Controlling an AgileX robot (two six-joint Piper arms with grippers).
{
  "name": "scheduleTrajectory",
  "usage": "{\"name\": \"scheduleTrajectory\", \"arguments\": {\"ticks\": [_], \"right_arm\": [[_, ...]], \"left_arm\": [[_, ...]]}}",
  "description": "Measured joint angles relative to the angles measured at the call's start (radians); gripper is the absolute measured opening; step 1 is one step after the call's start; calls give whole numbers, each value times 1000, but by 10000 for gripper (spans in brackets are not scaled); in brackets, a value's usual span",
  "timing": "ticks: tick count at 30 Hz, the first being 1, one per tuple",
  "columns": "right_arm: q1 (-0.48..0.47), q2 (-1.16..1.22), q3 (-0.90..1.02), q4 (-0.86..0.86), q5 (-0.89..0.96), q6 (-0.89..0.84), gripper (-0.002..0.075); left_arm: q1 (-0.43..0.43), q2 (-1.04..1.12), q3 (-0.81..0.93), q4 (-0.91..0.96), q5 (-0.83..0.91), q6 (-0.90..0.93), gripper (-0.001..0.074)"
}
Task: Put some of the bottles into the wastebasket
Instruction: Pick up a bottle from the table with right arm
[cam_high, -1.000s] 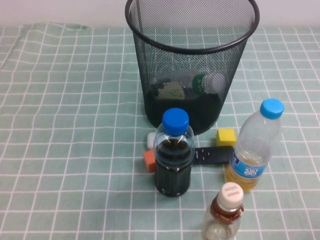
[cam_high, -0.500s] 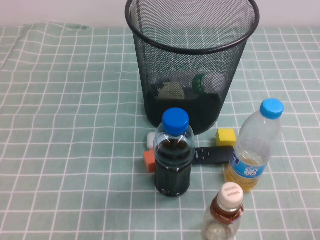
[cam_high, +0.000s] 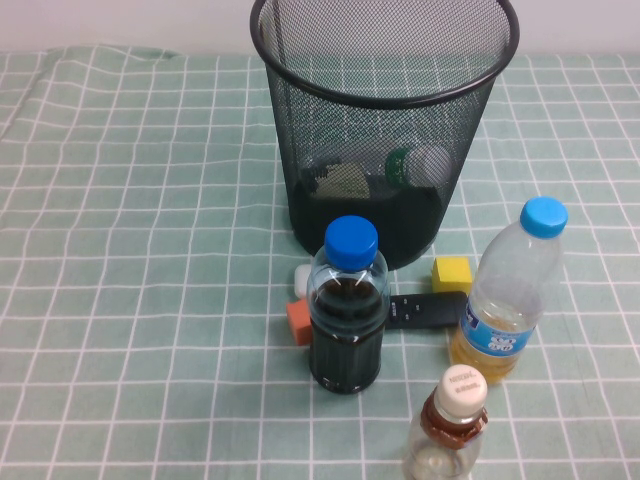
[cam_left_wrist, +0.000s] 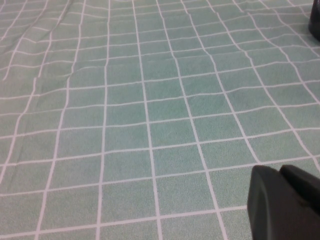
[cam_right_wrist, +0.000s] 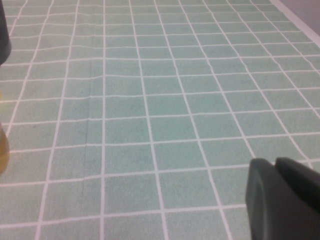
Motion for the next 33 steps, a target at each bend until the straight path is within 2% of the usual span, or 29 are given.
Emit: {"name": "scheduleTrajectory", "arguments": {"ticks": [8, 13, 16, 20, 22, 26, 33], "right_arm": [[0, 0, 0, 0, -70, 8, -7], [0, 0, 0, 252, -241, 27, -7], [0, 0, 0, 487, -301, 23, -7], [0, 0, -2, 557, -325, -1, -7], [0, 6, -19, 599, -280, -1, -7], [2, 100, -146, 636, -43, -10, -7], [2, 428, -452, 584, 291, -186, -7]], "left_arm": [[0, 0, 0, 0, 0, -2, -2], [0, 0, 0, 0, 0, -2, -2], [0, 0, 0, 0, 0, -2, -2], [0, 0, 0, 0, 0, -2, -2], [0, 0, 0, 0, 0, -2, -2], [0, 0, 0, 0, 0, -2, -2], [0, -2, 0, 2, 2, -2, -2]]}}
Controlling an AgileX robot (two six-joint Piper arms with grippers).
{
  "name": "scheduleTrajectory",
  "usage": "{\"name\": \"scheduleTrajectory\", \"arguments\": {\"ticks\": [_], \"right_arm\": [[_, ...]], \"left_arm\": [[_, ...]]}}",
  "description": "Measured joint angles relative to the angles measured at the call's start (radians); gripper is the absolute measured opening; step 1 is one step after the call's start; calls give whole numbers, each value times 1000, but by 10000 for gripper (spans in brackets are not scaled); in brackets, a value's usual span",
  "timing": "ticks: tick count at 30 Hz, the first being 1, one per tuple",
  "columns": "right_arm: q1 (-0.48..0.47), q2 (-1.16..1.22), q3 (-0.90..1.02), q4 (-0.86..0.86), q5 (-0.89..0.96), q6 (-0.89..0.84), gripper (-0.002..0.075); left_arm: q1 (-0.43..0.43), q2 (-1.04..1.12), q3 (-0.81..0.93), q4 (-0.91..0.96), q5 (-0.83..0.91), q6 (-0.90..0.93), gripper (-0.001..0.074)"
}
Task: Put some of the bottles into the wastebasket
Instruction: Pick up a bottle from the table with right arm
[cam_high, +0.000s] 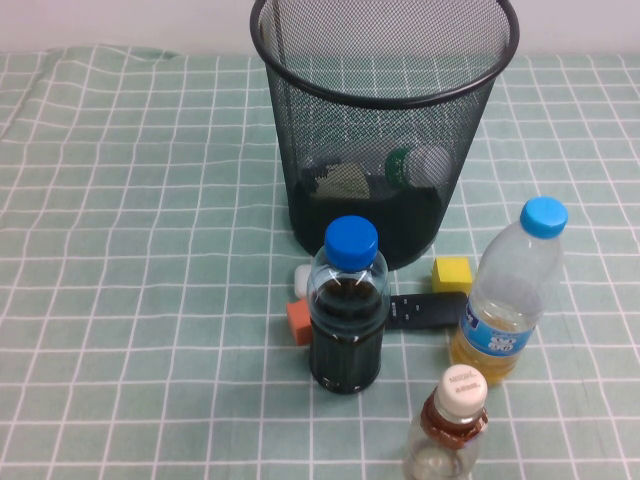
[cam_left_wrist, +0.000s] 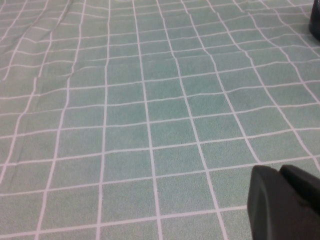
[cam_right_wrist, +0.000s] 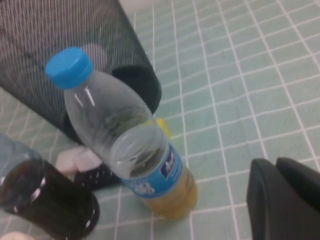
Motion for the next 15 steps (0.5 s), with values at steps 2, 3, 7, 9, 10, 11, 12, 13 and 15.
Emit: {"name": "scheduleTrajectory", "arguments": {"ticks": [2, 3, 7, 9, 10, 11, 12, 13, 15], "right_arm": [[0, 105, -86, -32, 81, -20, -7], [0, 145, -123, -42, 106, -30, -7], [0, 296, -196, -36, 129, -108, -3], [2, 375, -214, -14, 119, -132, -3], [15, 413, -223, -3, 112, -146, -3], [44, 447, -234, -3, 99, -149, -3], [76, 470, -244, -6, 80, -149, -3], [124, 492, -250, -14, 50, -138, -3], [223, 510, -254, -38, -34, -130, -3]], "left_arm": [[0, 0, 0, 0, 0, 0, -2], [0, 0, 0, 0, 0, 0, -2], [0, 0, 0, 0, 0, 0, -2], [0, 0, 0, 0, 0, 0, -3], [0, 0, 0, 0, 0, 0, -3], [0, 0, 0, 0, 0, 0, -3], [0, 0, 0, 0, 0, 0, -3], [0, 0, 0, 0, 0, 0, -3], [0, 0, 0, 0, 0, 0, -3]]}}
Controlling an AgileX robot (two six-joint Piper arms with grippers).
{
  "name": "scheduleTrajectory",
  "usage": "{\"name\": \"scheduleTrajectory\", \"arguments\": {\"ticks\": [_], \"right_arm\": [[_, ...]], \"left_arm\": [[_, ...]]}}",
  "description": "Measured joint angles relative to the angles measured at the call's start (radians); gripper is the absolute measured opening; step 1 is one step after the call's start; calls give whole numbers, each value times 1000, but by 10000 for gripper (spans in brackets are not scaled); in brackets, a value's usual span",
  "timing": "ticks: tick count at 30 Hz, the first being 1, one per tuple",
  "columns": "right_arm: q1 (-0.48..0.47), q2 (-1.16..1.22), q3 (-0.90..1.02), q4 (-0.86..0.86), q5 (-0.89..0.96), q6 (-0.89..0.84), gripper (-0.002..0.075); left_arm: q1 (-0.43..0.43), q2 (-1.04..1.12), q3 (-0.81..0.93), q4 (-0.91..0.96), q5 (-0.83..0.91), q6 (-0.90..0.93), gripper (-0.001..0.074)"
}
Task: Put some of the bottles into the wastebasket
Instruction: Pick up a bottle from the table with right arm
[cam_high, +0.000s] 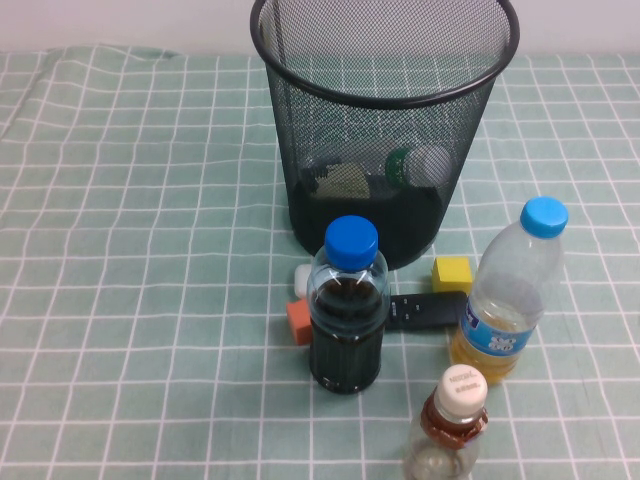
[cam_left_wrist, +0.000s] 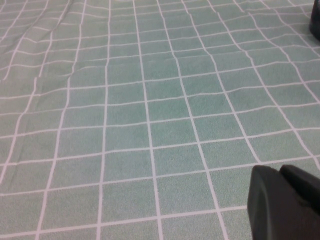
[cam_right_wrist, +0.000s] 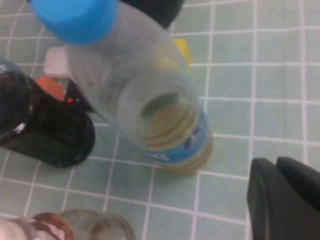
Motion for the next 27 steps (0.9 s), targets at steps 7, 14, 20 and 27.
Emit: {"name": "scheduleTrajectory", "arguments": {"ticks": [7, 14, 20, 27], "right_arm": [[376, -37, 17, -133, -248, 22, -2], [652, -224, 220, -314, -544, 47, 148], [760, -307, 437, -292, -900, 92, 404], [800, -285, 495, -250, -924, 143, 480]], "left_arm": [[0, 0, 0, 0, 0, 0, -3], [0, 0, 0, 0, 0, 0, -3], [0, 0, 0, 0, 0, 0, -3], [0, 0, 0, 0, 0, 0, -3]]}}
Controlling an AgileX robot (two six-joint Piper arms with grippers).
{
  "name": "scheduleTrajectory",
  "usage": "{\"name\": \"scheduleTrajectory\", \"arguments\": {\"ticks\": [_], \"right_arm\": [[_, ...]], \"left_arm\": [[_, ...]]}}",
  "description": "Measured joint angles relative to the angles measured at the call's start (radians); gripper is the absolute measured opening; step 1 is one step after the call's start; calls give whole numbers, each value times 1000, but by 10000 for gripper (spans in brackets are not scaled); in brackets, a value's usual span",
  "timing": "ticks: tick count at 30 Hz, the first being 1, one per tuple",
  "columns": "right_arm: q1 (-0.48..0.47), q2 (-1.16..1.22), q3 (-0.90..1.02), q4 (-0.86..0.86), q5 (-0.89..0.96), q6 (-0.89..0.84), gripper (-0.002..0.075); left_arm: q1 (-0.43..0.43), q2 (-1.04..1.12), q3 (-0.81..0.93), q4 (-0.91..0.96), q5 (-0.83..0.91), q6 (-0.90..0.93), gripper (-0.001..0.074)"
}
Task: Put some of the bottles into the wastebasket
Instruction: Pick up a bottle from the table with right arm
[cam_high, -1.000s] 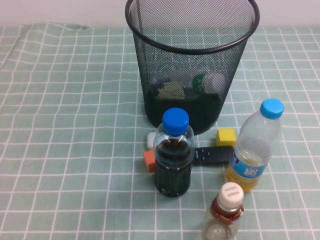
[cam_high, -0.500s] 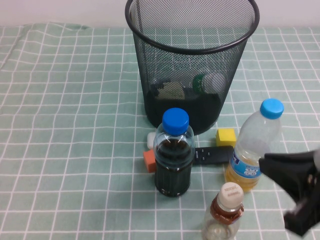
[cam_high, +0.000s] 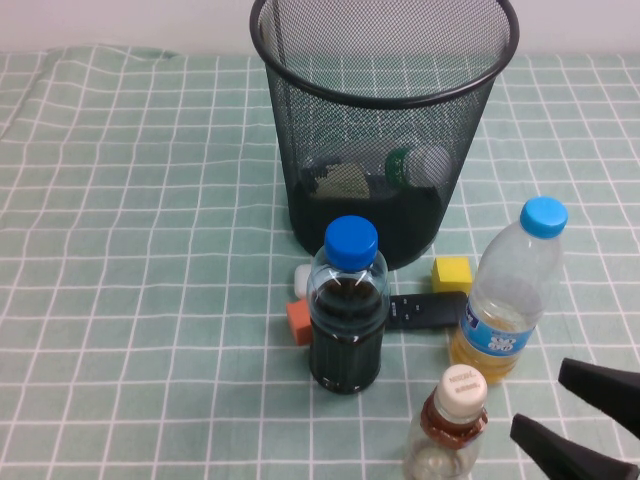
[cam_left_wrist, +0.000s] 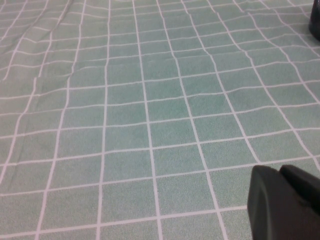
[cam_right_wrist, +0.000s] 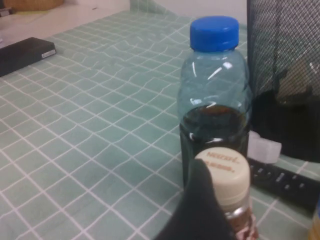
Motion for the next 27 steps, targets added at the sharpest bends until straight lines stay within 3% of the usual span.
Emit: {"name": "scheduleTrajectory", "arguments": {"ticks": [9, 17, 27], "right_arm": [[33, 137, 0, -7, -38, -4, 480], [33, 260, 0, -126, -201, 89, 480], [33, 428, 0, -144, -374, 93, 480]], "left_arm": [[0, 0, 0, 0, 0, 0, -3], [0, 0, 0, 0, 0, 0, -3], [0, 0, 0, 0, 0, 0, -3]]}}
